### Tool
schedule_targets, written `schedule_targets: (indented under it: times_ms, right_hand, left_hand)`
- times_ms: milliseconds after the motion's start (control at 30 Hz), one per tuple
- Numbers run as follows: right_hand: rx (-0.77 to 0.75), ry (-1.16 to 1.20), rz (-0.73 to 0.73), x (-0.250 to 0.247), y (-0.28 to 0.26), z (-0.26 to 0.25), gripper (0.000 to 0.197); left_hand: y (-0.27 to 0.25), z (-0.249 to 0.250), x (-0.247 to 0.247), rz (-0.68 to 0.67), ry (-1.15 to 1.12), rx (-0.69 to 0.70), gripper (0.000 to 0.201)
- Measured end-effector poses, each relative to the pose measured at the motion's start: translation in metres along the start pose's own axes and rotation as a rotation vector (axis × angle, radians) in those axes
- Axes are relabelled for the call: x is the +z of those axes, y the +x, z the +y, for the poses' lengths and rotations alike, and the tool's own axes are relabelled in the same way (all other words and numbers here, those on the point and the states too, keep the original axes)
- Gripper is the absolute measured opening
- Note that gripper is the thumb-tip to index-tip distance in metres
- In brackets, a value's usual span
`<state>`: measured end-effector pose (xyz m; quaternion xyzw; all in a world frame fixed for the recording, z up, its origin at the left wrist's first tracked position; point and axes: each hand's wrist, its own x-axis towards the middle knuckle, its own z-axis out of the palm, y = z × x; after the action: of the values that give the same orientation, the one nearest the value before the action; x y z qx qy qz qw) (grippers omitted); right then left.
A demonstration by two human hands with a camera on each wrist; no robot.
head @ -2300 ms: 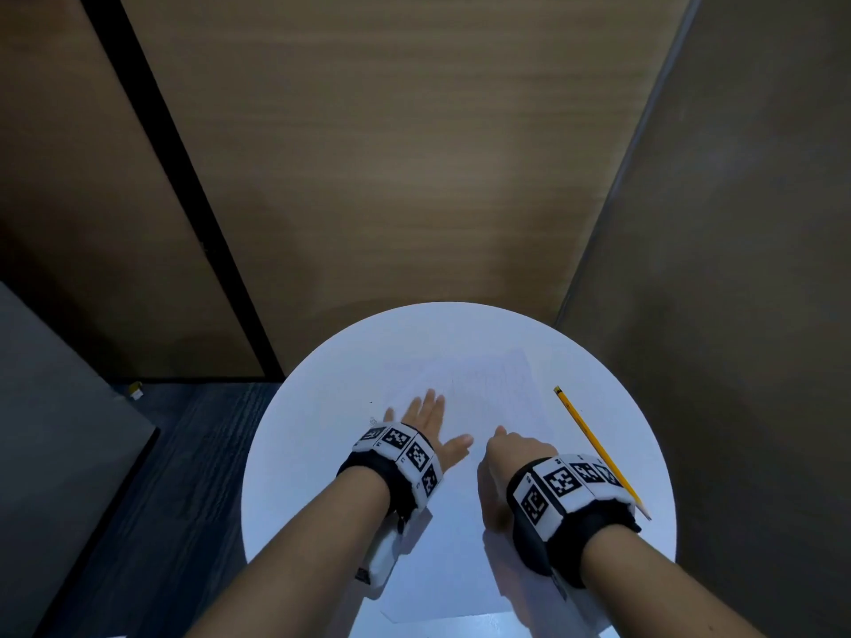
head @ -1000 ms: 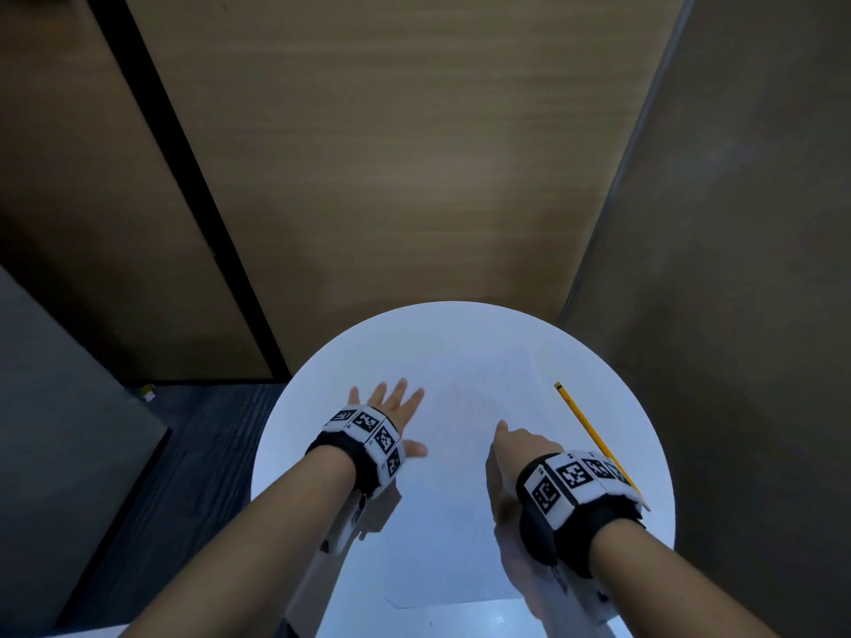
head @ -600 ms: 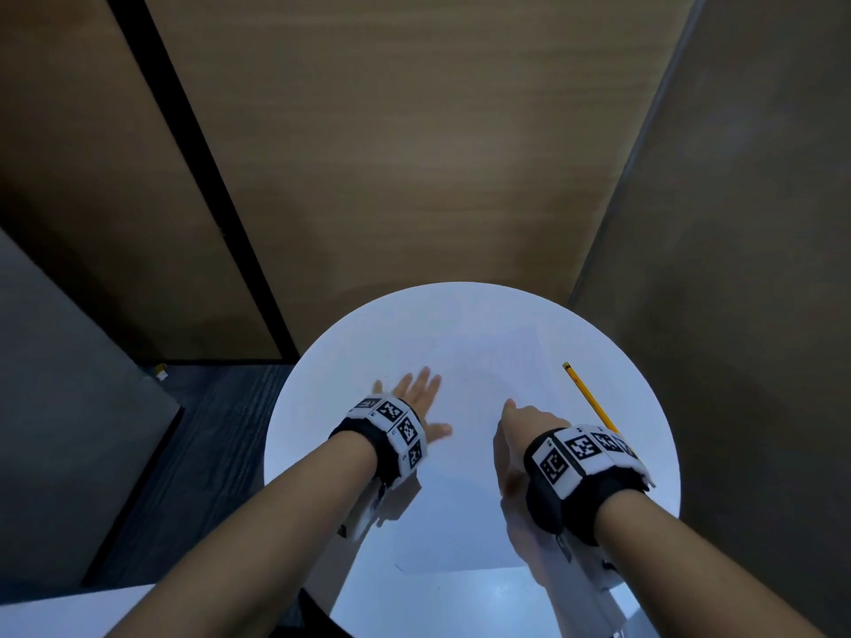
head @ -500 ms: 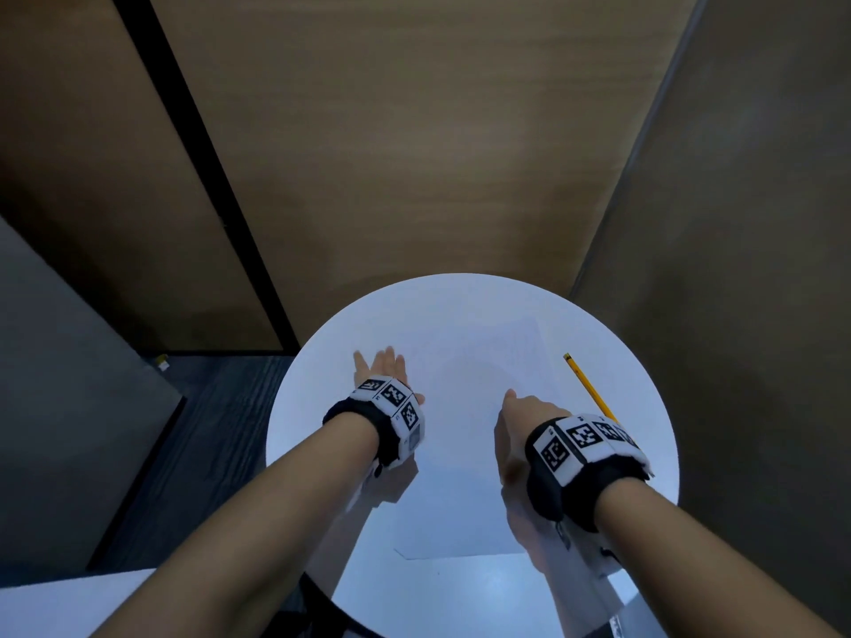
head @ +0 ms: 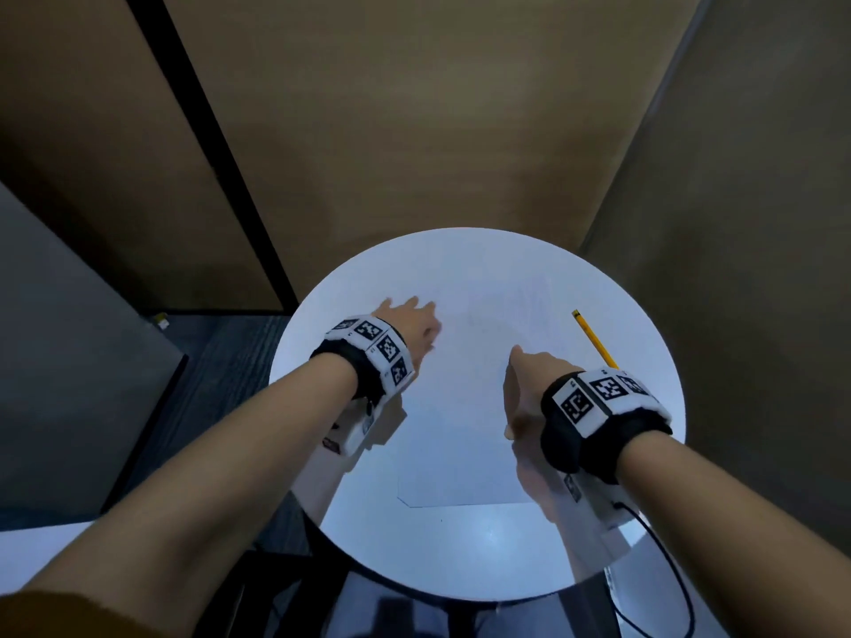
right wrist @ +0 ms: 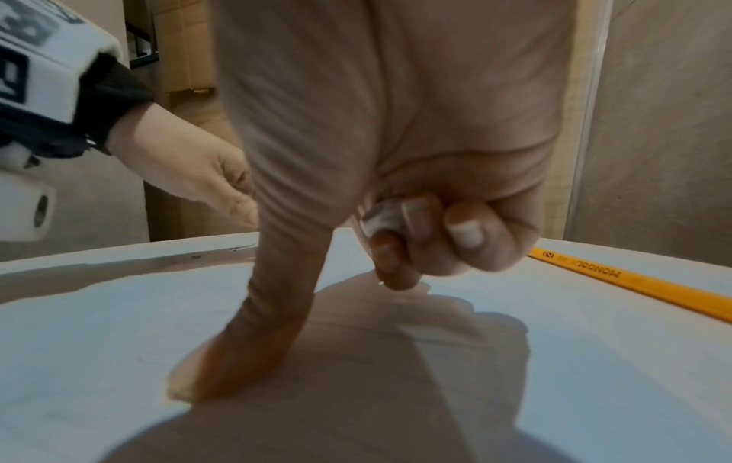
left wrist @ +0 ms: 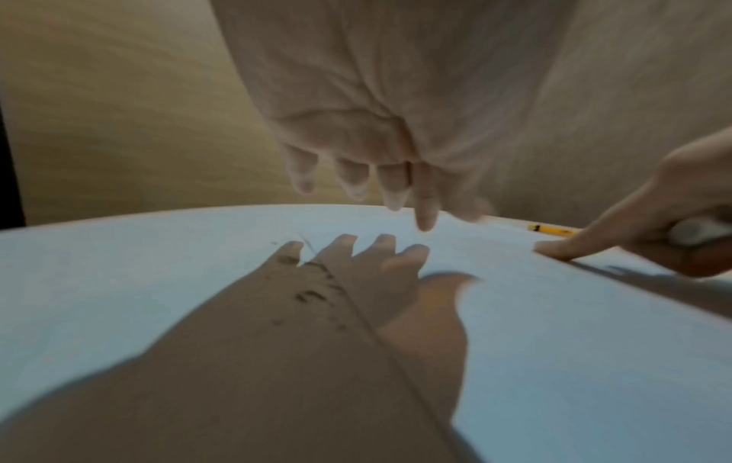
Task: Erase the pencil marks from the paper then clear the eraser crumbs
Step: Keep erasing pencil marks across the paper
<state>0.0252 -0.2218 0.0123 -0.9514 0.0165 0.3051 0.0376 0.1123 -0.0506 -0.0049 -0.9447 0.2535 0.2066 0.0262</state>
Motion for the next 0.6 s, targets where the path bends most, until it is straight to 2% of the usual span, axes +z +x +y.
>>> schedule_targets:
  times_ms: [33, 67, 133, 200, 300, 367, 433, 467, 533, 600]
  right_hand:
    - [0.003, -0.004, -0.006, 0.001, 0.0, 0.001, 0.109]
    - [0.005, -0.007, -0.009, 0.0, 0.001, 0.001, 0.109]
    - [0.014, -0.005, -0.009, -0.001, 0.0, 0.0, 0.105]
    - [0.026, -0.01, -0.016, -0.003, -0.003, -0.002, 0.104]
    - [0.034, -0.017, -0.023, -0.005, -0.006, -0.004, 0.104]
    - [0.039, -0.028, -0.032, -0.005, -0.006, -0.005, 0.105]
    - [0.04, -0.039, -0.046, -0.005, -0.006, -0.005, 0.107]
    - [0.041, -0.045, -0.051, -0.005, -0.005, -0.005, 0.108]
    - [0.049, -0.061, -0.054, -0.004, -0.005, -0.004, 0.109]
    - [0.056, -0.067, -0.059, -0.003, -0.004, -0.003, 0.11]
  left_hand:
    - [-0.002, 0.002, 0.002, -0.009, -0.096, 0.075, 0.041]
    - [-0.004, 0.003, 0.006, -0.051, -0.15, 0.13, 0.061]
    - [-0.005, 0.001, 0.02, -0.157, -0.118, 0.176, 0.102]
    - [-0.005, -0.008, 0.031, -0.176, -0.028, 0.165, 0.117]
    - [-0.003, -0.025, 0.022, -0.165, 0.019, 0.029, 0.108]
    - [-0.005, -0.031, 0.006, -0.124, 0.048, -0.072, 0.086]
    - [-0.004, -0.03, -0.004, 0.017, 0.091, -0.136, 0.059]
    - [-0.002, -0.029, -0.007, 0.082, 0.082, -0.158, 0.053]
    - [0.0, -0.023, -0.009, 0.094, -0.02, -0.165, 0.054]
    - [0.003, -0.014, -0.007, 0.031, -0.137, -0.151, 0.068]
